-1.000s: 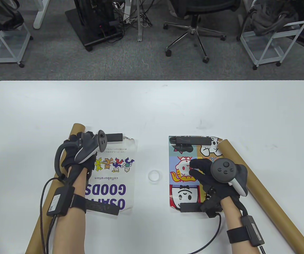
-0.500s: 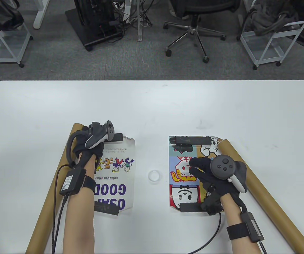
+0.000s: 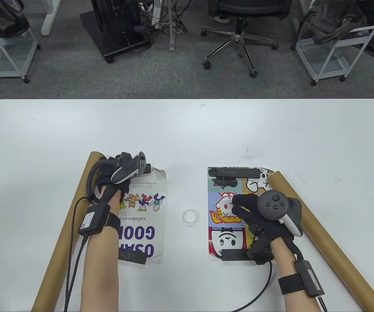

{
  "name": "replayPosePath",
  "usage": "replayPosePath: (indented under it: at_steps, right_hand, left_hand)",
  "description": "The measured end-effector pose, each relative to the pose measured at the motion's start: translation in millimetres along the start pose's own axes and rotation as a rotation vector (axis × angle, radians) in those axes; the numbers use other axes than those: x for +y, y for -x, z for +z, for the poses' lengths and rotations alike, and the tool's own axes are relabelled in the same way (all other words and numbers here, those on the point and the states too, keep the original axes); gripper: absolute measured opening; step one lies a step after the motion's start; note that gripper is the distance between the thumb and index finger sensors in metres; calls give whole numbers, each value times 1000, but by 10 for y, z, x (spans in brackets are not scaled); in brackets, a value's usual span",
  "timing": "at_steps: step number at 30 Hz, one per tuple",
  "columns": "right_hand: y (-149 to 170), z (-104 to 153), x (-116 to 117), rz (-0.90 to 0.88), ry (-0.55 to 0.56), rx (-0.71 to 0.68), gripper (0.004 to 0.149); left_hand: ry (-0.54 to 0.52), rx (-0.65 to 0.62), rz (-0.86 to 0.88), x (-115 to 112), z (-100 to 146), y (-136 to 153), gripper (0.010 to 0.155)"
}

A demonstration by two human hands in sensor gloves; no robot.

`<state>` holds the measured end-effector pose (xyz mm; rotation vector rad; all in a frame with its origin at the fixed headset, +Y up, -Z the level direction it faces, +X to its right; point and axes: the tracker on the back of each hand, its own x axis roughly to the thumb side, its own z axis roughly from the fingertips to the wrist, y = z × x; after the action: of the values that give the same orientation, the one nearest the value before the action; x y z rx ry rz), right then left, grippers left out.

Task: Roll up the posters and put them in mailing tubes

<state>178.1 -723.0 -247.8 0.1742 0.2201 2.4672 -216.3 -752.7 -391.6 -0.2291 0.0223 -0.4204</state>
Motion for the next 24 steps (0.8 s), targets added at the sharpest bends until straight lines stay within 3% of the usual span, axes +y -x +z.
replayPosePath:
  at_steps: [7,19,24]
  right_hand:
    - [-1,-12,-1,4,-1,-2,53]
    - [3,-13,1,6,1,4,52]
    - [8,-10,0,4,2,4,53]
  left_hand:
    - [-27,-35,-39,-25,40,-48,64]
    - [-130,-39,-41,422,241,82,66]
    - [-127,-48,-52,454,278,72,67]
